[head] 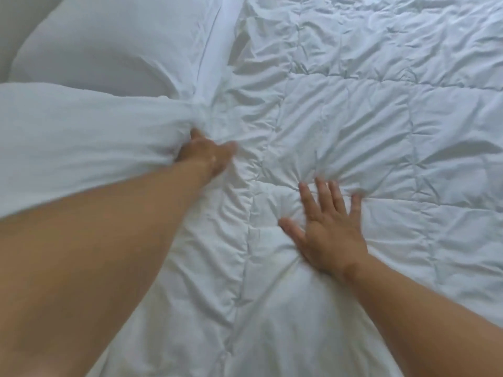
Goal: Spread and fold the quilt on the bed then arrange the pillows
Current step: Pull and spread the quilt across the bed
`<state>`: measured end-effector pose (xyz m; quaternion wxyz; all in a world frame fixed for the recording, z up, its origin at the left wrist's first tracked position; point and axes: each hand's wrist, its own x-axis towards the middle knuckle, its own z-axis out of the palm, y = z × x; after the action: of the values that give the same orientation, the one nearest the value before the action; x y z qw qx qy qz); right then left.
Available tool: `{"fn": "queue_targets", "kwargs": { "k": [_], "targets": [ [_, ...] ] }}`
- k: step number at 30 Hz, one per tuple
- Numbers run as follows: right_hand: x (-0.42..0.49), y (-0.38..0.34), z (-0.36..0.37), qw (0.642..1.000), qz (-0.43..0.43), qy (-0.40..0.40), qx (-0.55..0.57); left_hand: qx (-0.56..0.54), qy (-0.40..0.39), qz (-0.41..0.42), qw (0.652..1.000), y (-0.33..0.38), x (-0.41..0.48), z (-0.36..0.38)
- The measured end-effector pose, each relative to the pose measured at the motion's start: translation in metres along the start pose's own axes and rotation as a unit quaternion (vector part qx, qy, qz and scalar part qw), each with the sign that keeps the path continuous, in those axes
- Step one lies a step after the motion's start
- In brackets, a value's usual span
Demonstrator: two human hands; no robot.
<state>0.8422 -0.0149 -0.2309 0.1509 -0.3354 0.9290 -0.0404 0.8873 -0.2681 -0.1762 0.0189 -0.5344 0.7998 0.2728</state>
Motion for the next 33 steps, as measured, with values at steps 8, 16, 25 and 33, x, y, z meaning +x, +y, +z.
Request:
{"fn": "queue_targets", "kwargs": {
  "k": [8,16,25,33],
  "targets": [
    [0.013,0.002,0.031,0.997,0.004,0.073,-0.002,0.114,0.116,0.108,0.981,0.008,0.072,0.0],
    [0.023,0.009,0.034,0.996,0.006,0.084,-0.002,0.224,0.035,0.082,0.97,-0.001,0.071,0.032],
    [-0.005,0.005,0.021,0.999,0.026,-0.018,-0.02,0.085,-0.104,-0.013,0.991,-0.069,-0.013,-0.007],
    [-0.18,-0.038,0.048,0.996,0.001,-0.075,0.038,0.042,-0.22,-0.025,0.974,-0.184,-0.171,-0.009]
  ]
}}
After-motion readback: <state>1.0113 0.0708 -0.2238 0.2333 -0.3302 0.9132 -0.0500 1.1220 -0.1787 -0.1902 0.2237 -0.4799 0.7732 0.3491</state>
